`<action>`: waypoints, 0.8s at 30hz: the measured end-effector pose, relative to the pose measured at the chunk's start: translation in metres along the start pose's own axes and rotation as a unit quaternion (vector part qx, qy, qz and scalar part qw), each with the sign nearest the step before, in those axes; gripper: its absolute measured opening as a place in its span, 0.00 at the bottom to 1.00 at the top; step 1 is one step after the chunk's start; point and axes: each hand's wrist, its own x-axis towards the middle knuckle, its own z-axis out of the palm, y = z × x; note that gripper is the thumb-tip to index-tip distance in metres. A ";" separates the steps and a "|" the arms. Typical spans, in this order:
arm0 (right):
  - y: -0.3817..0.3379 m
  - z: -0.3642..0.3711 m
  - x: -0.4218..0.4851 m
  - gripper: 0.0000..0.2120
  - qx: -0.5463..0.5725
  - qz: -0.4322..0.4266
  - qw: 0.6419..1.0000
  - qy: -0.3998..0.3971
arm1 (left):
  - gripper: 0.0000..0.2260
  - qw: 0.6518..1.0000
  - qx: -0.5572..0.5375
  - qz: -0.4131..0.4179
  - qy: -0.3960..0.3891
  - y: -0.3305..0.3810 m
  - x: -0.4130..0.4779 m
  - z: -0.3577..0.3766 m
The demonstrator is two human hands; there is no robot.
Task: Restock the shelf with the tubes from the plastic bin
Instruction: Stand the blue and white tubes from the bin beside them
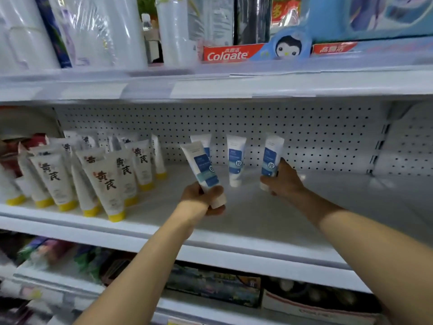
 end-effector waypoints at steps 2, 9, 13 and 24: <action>0.007 0.003 0.012 0.26 -0.024 0.003 1.000 0.006 | 0.03 1.000 0.010 -0.001 0.001 -0.002 0.009 0.000; 0.017 0.011 0.029 0.26 -0.053 0.007 0.999 0.003 | 0.06 1.000 0.017 -0.007 -0.004 -0.010 0.025 0.002; 0.020 0.016 0.031 0.27 -0.055 0.009 0.998 0.004 | 0.13 1.000 0.007 0.002 -0.013 -0.014 0.027 0.002; -0.005 0.011 -0.041 0.22 0.036 -0.061 0.997 0.007 | 0.10 0.998 -0.001 0.029 -0.057 -0.013 0.016 0.006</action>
